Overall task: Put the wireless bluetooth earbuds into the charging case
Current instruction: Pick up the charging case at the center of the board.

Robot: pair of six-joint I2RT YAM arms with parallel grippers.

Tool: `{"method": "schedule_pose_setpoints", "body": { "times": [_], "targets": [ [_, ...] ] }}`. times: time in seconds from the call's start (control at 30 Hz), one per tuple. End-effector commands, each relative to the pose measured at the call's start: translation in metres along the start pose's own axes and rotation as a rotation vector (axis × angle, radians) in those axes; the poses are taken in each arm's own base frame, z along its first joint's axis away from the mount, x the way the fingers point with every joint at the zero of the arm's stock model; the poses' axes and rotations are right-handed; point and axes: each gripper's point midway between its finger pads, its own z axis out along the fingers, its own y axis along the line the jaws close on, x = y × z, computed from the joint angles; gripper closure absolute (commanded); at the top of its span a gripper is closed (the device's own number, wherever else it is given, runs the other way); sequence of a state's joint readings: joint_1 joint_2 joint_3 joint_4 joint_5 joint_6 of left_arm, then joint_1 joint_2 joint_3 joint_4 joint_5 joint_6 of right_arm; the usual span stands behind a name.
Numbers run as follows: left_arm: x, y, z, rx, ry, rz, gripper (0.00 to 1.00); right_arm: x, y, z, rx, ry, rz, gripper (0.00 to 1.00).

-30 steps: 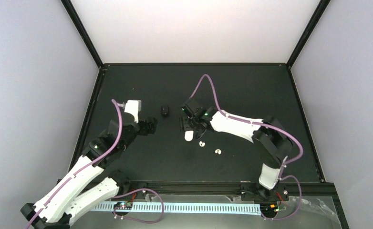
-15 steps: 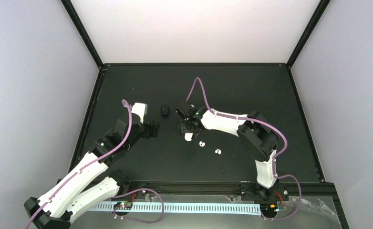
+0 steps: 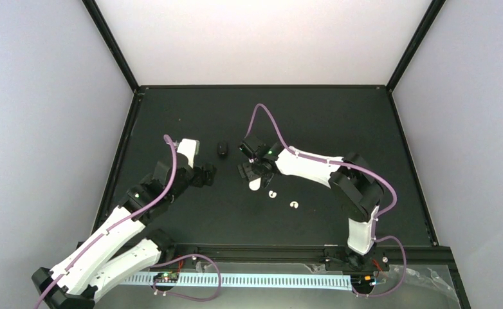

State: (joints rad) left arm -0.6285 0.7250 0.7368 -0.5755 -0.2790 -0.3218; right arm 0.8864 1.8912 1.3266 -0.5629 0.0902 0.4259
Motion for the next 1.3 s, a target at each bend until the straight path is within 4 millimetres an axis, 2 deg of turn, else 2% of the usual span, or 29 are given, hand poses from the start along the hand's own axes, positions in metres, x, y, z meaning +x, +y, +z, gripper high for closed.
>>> {"method": "schedule_pose_setpoints", "body": {
  "times": [0.0,0.33,0.53,0.7,1.0,1.1,1.27],
  "targets": [
    [-0.004,-0.004,0.001,0.021,-0.006,0.012,0.01,0.020,-0.013,0.002,0.058,0.031,-0.019,0.12],
    [0.001,-0.006,0.005,0.028,0.019,0.022,0.01,0.008,-0.003,0.018,0.100,0.025,-0.028,0.13],
    [0.001,-0.007,0.005,0.030,0.020,0.023,0.01,0.022,-0.024,0.025,0.200,0.058,-0.082,0.16],
    [0.001,-0.009,0.007,0.038,0.022,0.024,0.01,0.033,-0.046,0.022,0.250,0.074,-0.075,0.20],
    [0.001,-0.009,0.006,0.042,0.022,0.024,0.01,0.024,-0.070,0.013,0.268,0.053,-0.021,0.22],
    [0.002,-0.010,0.006,0.044,0.025,0.024,0.01,0.022,-0.073,0.010,0.266,0.051,-0.009,0.23],
    [0.001,-0.011,0.006,0.054,0.024,0.023,0.01,0.007,-0.052,-0.011,0.139,-0.009,0.052,0.21]
  ]
}}
